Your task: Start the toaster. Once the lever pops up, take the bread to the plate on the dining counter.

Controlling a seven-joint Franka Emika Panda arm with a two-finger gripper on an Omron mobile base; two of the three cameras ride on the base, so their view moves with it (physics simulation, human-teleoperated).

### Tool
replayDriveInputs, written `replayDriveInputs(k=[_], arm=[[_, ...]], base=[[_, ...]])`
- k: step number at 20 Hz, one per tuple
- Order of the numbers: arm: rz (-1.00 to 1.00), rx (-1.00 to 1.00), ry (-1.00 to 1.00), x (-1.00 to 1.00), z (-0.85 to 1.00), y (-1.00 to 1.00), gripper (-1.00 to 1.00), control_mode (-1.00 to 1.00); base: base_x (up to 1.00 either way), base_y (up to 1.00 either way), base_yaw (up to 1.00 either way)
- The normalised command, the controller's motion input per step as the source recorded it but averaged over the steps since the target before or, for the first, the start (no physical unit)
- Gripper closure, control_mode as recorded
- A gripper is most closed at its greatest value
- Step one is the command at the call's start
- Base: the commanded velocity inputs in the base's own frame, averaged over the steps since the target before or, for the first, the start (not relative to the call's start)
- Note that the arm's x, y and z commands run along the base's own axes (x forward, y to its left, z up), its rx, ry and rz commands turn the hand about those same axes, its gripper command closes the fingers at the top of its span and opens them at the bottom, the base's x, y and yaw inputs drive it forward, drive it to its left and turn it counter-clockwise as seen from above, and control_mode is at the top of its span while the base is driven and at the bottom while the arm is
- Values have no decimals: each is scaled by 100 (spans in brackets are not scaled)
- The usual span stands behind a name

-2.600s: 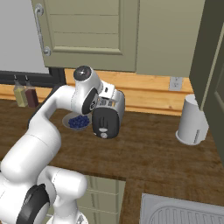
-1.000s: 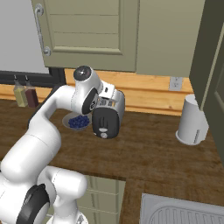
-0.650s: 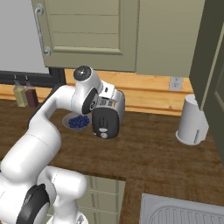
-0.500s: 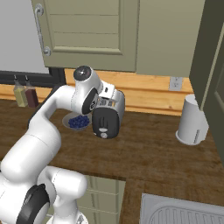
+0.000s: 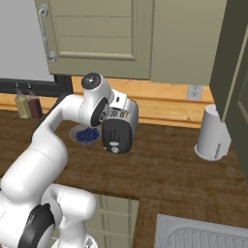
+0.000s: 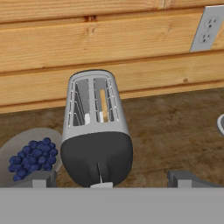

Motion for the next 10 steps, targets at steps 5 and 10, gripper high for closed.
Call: replayDriveInputs(k=[5,10], arm=[[0,0,0,0,0,0,-100,-100],[0,0,0,0,0,0,-100,-100]], base=[[0,0,0],[0,0,0]])
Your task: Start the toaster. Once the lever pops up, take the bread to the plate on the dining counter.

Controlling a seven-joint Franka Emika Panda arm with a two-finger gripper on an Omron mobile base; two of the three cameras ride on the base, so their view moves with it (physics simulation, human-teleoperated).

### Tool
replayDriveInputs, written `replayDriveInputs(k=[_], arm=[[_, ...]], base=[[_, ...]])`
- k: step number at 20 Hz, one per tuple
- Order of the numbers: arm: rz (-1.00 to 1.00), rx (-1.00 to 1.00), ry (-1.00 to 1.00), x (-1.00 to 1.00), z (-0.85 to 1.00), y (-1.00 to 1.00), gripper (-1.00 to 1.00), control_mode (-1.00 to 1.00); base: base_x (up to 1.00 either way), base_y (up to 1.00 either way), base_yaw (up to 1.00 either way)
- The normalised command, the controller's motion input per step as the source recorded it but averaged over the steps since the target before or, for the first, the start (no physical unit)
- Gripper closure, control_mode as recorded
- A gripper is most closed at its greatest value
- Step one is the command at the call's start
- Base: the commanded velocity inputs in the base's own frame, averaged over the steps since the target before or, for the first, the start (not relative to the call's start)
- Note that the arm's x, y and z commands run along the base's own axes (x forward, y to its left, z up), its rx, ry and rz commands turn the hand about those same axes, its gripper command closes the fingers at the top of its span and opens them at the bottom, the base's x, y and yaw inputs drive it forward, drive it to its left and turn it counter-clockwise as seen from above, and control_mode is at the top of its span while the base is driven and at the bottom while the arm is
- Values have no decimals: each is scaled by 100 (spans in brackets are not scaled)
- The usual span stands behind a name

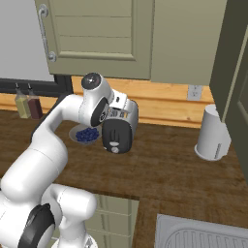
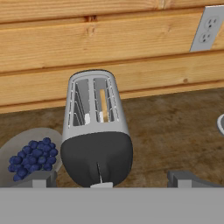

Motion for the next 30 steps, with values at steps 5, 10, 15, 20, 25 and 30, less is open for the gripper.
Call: replayDriveInputs(k=[5,10,15,20,25,30], arm=[[0,0,0,0,0,0,-100,-100],[0,0,0,0,0,0,-100,-100],[0,0,0,0,0,0,-100,-100],[0,0,0,0,0,0,-100,-100],[0,0,0,0,0,0,-100,-100],[0,0,0,0,0,0,-100,-100]], base=[[0,0,0],[0,0,0],[0,0,0],[0,0,0],[0,0,0],[0,0,0]])
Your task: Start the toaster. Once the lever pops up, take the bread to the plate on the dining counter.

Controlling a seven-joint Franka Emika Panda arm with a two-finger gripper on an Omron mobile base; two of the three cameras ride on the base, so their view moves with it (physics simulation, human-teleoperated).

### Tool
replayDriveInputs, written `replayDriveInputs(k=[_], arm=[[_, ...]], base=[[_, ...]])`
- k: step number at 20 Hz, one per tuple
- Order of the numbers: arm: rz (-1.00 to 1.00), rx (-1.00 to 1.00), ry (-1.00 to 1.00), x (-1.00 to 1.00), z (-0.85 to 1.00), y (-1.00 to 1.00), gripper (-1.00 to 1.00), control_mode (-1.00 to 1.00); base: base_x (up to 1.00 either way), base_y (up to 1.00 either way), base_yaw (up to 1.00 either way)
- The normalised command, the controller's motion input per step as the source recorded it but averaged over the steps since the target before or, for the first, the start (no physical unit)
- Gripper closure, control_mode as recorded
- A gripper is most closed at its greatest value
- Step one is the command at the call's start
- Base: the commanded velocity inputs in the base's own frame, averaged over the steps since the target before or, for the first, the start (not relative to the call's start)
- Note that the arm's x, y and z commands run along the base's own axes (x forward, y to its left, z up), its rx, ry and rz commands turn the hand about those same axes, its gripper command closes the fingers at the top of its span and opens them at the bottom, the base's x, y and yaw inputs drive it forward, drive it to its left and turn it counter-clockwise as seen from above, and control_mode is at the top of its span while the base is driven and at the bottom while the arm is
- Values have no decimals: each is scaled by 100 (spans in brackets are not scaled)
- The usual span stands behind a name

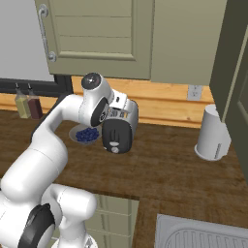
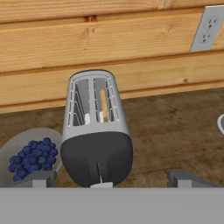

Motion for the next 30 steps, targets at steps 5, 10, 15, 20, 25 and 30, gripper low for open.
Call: replayDriveInputs(k=[5,10,15,20,25,30], arm=[[0,0,0,0,0,0,-100,-100],[0,0,0,0,0,0,-100,-100],[0,0,0,0,0,0,-100,-100],[0,0,0,0,0,0,-100,-100],[0,0,0,0,0,0,-100,-100],[0,0,0,0,0,0,-100,-100]], base=[[0,0,0],[0,0,0],[0,0,0],[0,0,0],[0,0,0],[0,0,0]])
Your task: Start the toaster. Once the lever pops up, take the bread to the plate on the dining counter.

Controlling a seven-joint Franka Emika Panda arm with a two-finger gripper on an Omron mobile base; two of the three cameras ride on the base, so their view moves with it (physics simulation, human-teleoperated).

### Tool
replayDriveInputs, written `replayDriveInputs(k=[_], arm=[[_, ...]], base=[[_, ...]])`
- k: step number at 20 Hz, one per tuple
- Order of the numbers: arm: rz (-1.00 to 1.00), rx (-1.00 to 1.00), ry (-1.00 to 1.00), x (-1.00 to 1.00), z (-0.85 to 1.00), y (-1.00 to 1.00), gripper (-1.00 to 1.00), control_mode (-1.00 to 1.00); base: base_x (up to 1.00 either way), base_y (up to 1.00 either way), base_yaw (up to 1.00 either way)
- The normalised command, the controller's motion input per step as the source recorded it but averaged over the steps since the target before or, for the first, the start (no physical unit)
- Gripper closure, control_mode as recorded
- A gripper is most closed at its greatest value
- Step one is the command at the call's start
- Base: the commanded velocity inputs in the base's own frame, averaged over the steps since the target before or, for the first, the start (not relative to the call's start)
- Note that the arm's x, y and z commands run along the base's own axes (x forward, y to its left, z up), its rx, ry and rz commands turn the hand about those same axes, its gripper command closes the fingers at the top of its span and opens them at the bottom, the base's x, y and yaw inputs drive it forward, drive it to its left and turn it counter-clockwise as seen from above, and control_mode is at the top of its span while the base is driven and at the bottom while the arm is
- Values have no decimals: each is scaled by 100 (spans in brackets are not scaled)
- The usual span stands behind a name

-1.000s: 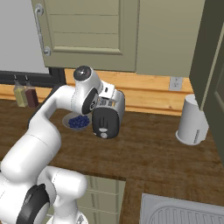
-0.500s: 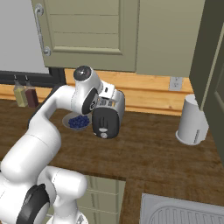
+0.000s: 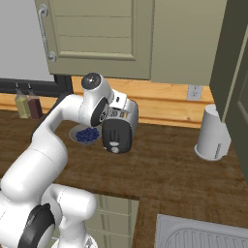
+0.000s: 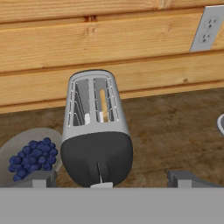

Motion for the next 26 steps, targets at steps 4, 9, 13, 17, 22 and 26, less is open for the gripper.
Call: replayDriveInputs(k=[4,9,13,17,22,26], arm=[[0,0,0,0,0,0,-100,-100],[0,0,0,0,0,0,-100,-100],[0,0,0,0,0,0,-100,-100],[0,0,0,0,0,0,-100,-100],[0,0,0,0,0,0,-100,-100],[0,0,0,0,0,0,-100,-100]], base=[[0,0,0],[0,0,0],[0,0,0],[0,0,0],[0,0,0],[0,0,0]])
